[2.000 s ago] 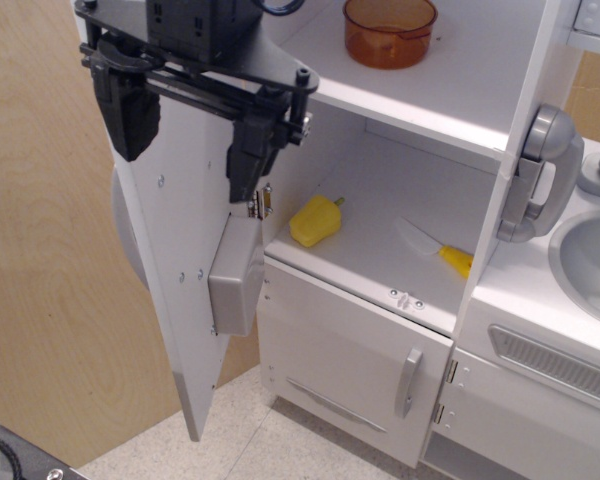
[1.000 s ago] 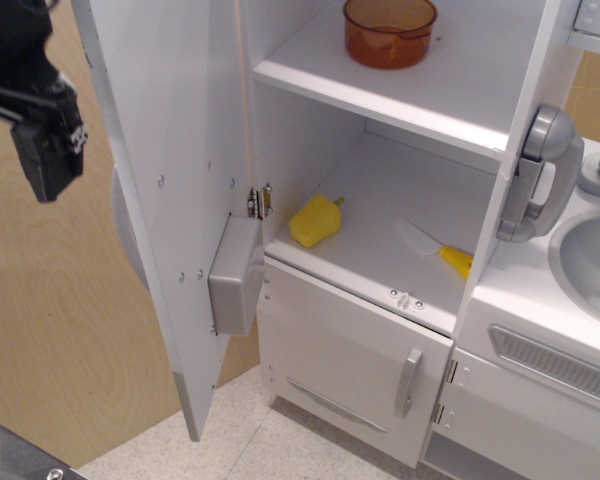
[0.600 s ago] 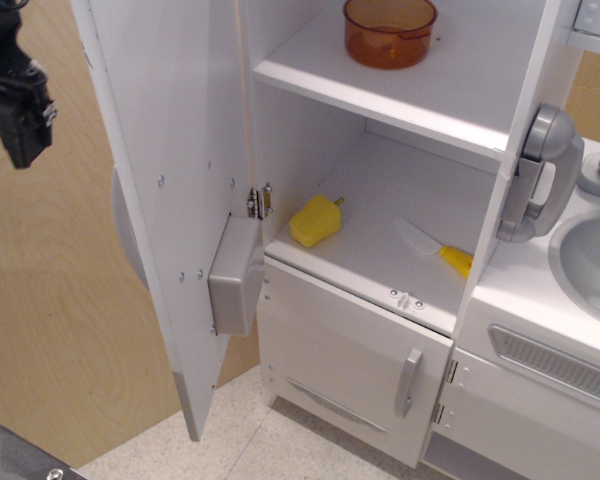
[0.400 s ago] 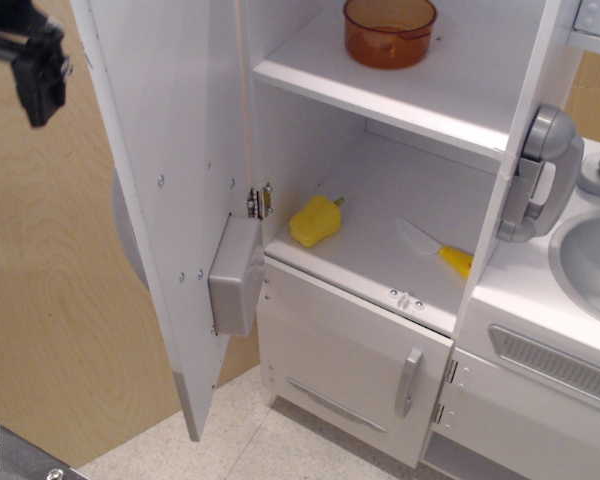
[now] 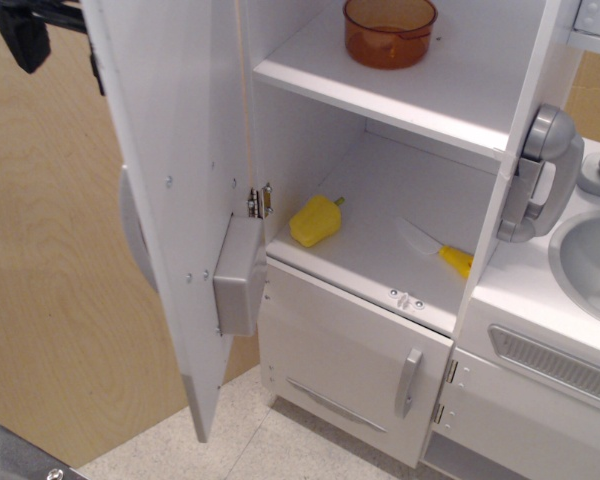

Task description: Close fridge

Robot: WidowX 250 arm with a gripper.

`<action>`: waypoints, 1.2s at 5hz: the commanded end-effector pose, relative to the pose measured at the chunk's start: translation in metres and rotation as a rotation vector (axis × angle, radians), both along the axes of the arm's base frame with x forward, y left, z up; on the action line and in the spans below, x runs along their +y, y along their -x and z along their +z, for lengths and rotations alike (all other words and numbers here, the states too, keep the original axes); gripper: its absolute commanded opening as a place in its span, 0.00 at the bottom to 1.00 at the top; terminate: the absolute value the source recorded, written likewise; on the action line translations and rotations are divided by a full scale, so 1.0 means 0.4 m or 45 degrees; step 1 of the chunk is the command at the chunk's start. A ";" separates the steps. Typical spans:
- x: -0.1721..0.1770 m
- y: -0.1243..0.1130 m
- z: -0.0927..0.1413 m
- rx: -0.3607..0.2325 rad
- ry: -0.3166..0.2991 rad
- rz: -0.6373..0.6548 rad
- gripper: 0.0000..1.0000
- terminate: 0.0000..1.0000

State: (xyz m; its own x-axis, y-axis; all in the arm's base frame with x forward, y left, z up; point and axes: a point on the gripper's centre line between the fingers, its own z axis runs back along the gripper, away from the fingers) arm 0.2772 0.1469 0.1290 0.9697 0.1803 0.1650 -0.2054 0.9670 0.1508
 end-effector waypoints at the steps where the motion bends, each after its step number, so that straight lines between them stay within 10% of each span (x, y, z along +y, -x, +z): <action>1: -0.083 -0.085 0.015 -0.037 -0.027 -0.022 1.00 0.00; 6: -0.196 -0.281 -0.023 -0.071 0.022 0.109 1.00 0.00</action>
